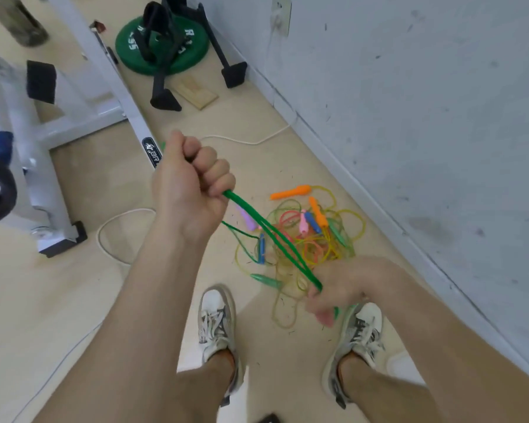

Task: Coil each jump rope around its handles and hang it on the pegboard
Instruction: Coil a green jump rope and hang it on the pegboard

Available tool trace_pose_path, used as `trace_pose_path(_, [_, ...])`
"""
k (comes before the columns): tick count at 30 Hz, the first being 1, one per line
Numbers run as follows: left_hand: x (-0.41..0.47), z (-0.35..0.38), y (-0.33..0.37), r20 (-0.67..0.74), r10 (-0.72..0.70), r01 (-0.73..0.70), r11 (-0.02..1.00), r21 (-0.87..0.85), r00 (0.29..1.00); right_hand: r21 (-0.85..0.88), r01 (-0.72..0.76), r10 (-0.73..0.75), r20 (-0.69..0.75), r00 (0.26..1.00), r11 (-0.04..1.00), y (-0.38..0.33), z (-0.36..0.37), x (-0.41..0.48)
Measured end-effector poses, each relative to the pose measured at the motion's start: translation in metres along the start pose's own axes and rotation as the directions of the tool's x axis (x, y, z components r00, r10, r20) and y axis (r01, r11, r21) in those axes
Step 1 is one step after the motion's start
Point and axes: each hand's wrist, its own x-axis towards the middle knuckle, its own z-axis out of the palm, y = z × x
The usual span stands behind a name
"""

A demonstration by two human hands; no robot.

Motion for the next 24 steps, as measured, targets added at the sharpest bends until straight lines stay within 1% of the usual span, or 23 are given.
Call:
trace_pose_path(1, [0.002,-0.009,0.011,-0.077,0.057,-0.062,0.996,-0.061,0.995,-0.010,-0.093,0.093,-0.016,0.996,0.996,0.012,-0.005,-0.009])
trace_pose_path(2, [0.005,-0.019,0.022,-0.146,0.105,-0.122,0.986,-0.115,0.984,0.005,-0.125,0.125,-0.045,0.991,0.992,0.023,-0.011,-0.020])
trace_pose_path(3, [0.007,-0.028,0.030,-0.200,0.138,-0.172,0.971,-0.166,0.970,0.071,-0.094,0.100,-0.082,0.992,0.993,0.032,-0.015,-0.030])
trace_pose_path(5, [0.010,-0.041,0.036,-0.220,0.149,-0.193,0.962,-0.191,0.964,0.356,0.066,0.009,-0.206,0.979,0.932,0.030,-0.019,-0.045])
trace_pose_path(6, [0.010,-0.042,0.031,-0.187,0.122,-0.143,0.985,-0.102,0.975,0.512,0.185,-0.026,-0.301,0.953,0.839,0.021,-0.020,-0.050])
trace_pose_path(7, [0.008,-0.038,0.023,-0.117,0.072,-0.064,0.995,0.072,0.991,0.653,0.322,-0.052,-0.397,0.916,0.685,0.010,-0.022,-0.052])
trace_pose_path(8, [0.004,-0.033,0.011,-0.030,-0.005,0.013,0.957,0.291,1.000,0.761,0.447,-0.063,-0.477,0.877,0.469,0.000,-0.026,-0.052])
trace_pose_path(9, [0.000,-0.026,-0.004,0.067,-0.129,0.080,0.867,0.492,0.989,0.819,0.533,-0.056,-0.534,0.844,0.213,-0.011,-0.031,-0.052])
trace_pose_path(10, [-0.006,-0.017,-0.019,0.175,-0.285,0.107,0.754,0.648,0.942,0.817,0.577,-0.040,-0.577,0.816,-0.018,-0.019,-0.038,-0.051])
trace_pose_path(11, [-0.016,-0.009,-0.036,0.281,-0.454,0.070,0.617,0.784,0.846,0.775,0.593,-0.019,-0.611,0.791,-0.217,-0.024,-0.044,-0.049])
trace_pose_path(12, [-0.024,-0.005,-0.054,0.361,-0.596,-0.054,0.469,0.882,0.718,0.711,0.590,0.002,-0.638,0.770,-0.382,-0.028,-0.049,-0.048])
trace_pose_path(13, [-0.033,-0.004,-0.069,0.398,-0.687,-0.211,0.343,0.915,0.607,0.630,0.572,0.029,-0.659,0.752,-0.525,-0.030,-0.052,-0.047])
trace_pose_path(14, [-0.036,-0.009,-0.082,0.401,-0.726,-0.353,0.229,0.907,0.558,0.538,0.555,0.072,-0.674,0.735,-0.635,-0.030,-0.054,-0.047])
trace_pose_path(15, [-0.038,-0.012,-0.088,0.390,-0.731,-0.417,0.159,0.895,0.559,0.443,0.551,0.128,-0.687,0.716,-0.707,-0.028,-0.055,-0.047])
trace_pose_path(16, [-0.037,-0.014,-0.088,0.373,-0.699,-0.416,0.118,0.902,0.610,0.375,0.572,0.187,-0.695,0.694,-0.730,-0.025,-0.056,-0.047])
trace_pose_path(17, [-0.036,-0.013,-0.085,0.355,-0.646,-0.363,0.128,0.923,0.676,0.364,0.618,0.235,-0.698,0.676,-0.697,-0.018,-0.055,-0.045])
trace_pose_path(18, [-0.037,-0.009,-0.080,0.340,-0.565,-0.262,0.217,0.940,0.752,0.431,0.674,0.254,-0.696,0.671,-0.600,-0.014,-0.053,-0.044])
trace_pose_path(19, [-0.036,-0.005,-0.074,0.326,-0.473,-0.131,0.399,0.908,0.818,0.560,0.705,0.239,-0.683,0.690,-0.434,-0.009,-0.050,-0.041])
trace_pose_path(20, [-0.035,0.002,-0.067,0.301,-0.393,-0.003,0.605,0.796,0.869,0.687,0.688,0.183,-0.664,0.725,-0.235,-0.006,-0.044,-0.038])
trace_pose_path(21, [-0.032,0.008,-0.061,0.271,-0.336,0.100,0.774,0.625,0.902,0.761,0.645,0.084,-0.640,0.763,-0.063,-0.006,-0.036,-0.032])
trace_pose_path(22, [-0.029,0.011,-0.056,0.246,-0.304,0.173,0.881,0.439,0.920,0.793,0.607,-0.045,-0.605,0.795,0.057,-0.010,-0.027,-0.027])
trace_pose_path(23, [-0.026,0.014,-0.052,0.230,-0.282,0.220,0.939,0.263,0.931,0.800,0.584,-0.165,-0.563,0.810,0.139,-0.017,-0.018,-0.023])
trace_pose_path(24, [-0.022,0.013,-0.049,0.212,-0.265,0.248,0.963,0.104,0.941,0.800,0.566,-0.249,-0.518,0.819,0.199,-0.027,-0.010,-0.020])
